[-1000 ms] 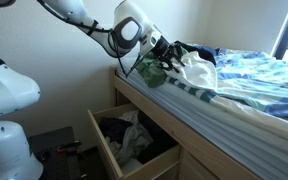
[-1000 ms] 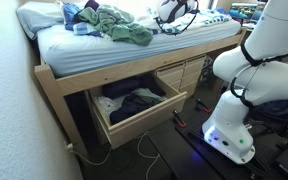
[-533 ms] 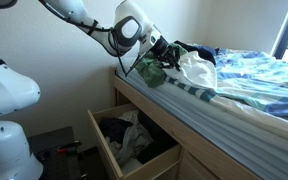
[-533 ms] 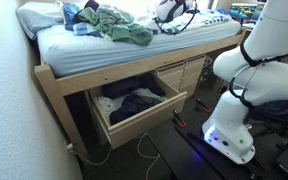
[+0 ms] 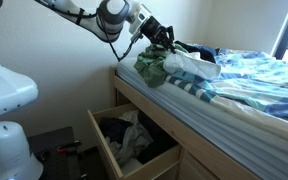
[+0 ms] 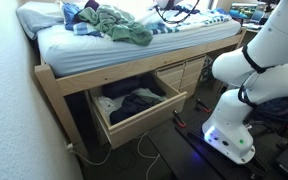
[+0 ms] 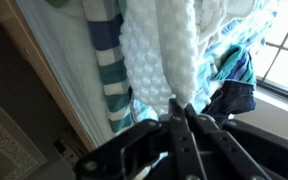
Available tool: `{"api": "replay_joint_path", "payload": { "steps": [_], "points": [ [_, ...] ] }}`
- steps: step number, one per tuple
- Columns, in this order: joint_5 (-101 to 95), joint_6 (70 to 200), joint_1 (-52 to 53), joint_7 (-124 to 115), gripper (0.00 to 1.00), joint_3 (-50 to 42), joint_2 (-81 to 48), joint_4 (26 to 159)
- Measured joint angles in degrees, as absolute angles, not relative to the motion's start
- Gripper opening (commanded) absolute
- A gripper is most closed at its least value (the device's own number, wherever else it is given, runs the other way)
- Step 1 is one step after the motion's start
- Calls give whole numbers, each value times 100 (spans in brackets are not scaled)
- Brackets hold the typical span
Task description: Put the white towel in the top right drawer
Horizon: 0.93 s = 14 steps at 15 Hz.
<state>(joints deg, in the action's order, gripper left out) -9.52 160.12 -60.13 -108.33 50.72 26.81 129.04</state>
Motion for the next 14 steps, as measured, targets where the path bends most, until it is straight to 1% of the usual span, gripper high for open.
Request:
{"api": "replay_joint_path", "payload": {
  "steps": [4, 8, 10, 14],
  "points": [
    [-1112, 15132, -5175, -10823, 1, 4344, 3159, 12936],
    [-1449, 14241, -4260, -10613, 1, 3717, 3221, 12993],
    [-1570, 13995, -3657, -10290, 1, 3262, 3199, 13073],
    [-1773, 13934, -2368, -9518, 1, 2183, 3190, 13316]
  ]
}}
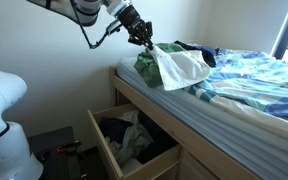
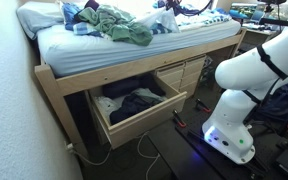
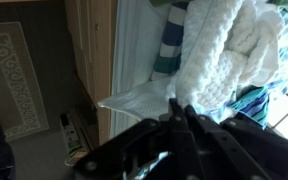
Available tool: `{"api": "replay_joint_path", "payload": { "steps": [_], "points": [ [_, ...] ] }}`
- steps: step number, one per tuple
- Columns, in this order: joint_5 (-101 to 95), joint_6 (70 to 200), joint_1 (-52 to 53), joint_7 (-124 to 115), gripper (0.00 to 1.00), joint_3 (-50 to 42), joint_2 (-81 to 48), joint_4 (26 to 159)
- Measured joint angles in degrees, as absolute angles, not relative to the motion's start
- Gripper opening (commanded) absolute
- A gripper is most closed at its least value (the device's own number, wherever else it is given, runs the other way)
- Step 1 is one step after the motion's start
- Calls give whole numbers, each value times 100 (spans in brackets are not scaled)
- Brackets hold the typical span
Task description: Put the white towel in the top right drawer
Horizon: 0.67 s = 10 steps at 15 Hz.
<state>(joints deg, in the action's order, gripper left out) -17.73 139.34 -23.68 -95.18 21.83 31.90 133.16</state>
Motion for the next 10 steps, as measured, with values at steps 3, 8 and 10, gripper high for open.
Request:
{"api": "replay_joint_path", "payload": {
  "steps": [3, 8, 10],
  "points": [
    [-1800, 13934, -1755, -8955, 1, 1635, 3218, 13432],
    [-1800, 13962, -1343, -8351, 5, 1277, 3400, 13571],
    [-1800, 13967, -1296, -8330, 5, 1241, 3464, 13595]
  ]
}}
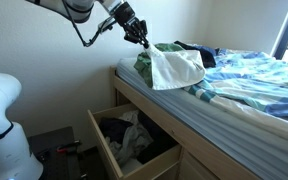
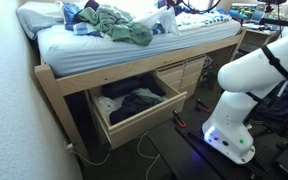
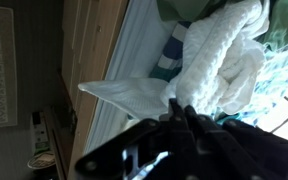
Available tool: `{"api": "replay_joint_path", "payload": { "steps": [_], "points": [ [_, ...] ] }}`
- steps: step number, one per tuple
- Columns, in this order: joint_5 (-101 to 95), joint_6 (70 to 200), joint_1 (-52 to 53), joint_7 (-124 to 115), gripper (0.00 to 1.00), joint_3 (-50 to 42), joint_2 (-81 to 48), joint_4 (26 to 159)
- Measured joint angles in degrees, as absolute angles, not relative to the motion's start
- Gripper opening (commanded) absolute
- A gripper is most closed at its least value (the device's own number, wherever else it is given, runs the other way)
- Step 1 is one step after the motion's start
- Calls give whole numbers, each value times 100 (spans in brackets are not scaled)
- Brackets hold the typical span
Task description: Put the white towel in the top right drawer
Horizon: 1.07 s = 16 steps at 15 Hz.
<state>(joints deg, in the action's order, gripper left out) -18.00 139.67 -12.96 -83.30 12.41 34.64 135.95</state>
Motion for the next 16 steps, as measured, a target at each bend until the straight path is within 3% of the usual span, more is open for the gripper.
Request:
{"api": "replay_joint_path", "payload": {
  "steps": [16],
  "points": [
    [-1794, 13776, -880, -8230, 1, 1469, 3570, 13631]
  ]
}}
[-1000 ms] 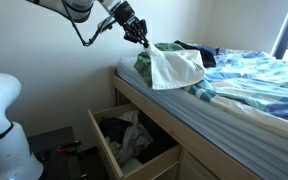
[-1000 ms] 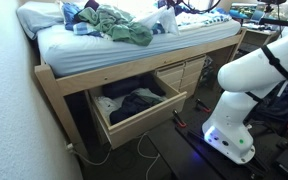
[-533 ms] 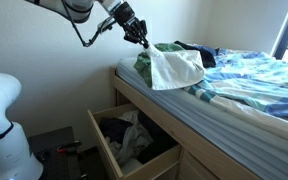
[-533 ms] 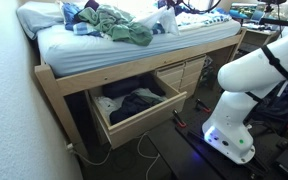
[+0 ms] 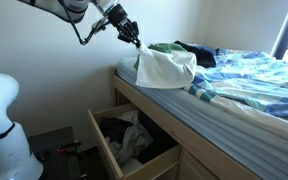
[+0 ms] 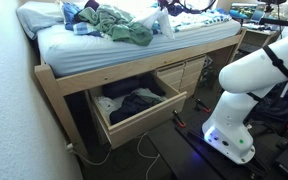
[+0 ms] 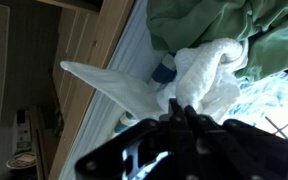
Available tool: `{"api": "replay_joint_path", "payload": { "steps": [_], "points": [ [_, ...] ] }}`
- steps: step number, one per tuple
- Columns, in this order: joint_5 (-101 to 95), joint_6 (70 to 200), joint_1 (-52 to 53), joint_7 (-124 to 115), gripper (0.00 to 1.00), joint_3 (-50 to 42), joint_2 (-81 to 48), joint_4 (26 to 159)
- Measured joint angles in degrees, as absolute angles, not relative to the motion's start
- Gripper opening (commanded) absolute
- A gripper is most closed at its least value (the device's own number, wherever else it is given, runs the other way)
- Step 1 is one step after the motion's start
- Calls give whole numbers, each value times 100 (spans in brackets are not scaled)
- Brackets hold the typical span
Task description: Put the white towel in the top right drawer
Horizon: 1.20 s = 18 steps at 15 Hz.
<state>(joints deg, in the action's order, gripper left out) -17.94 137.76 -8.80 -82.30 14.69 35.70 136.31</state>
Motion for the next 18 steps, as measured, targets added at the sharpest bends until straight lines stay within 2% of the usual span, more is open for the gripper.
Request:
{"api": "replay_joint_path", "payload": {
  "steps": [10, 18],
  "points": [
    [-1771, 12708, -289, -7603, 1, 1559, 4186, 13768],
    [-1754, 12344, -93, -7214, 1, 1606, 4588, 13765]
  ]
}}
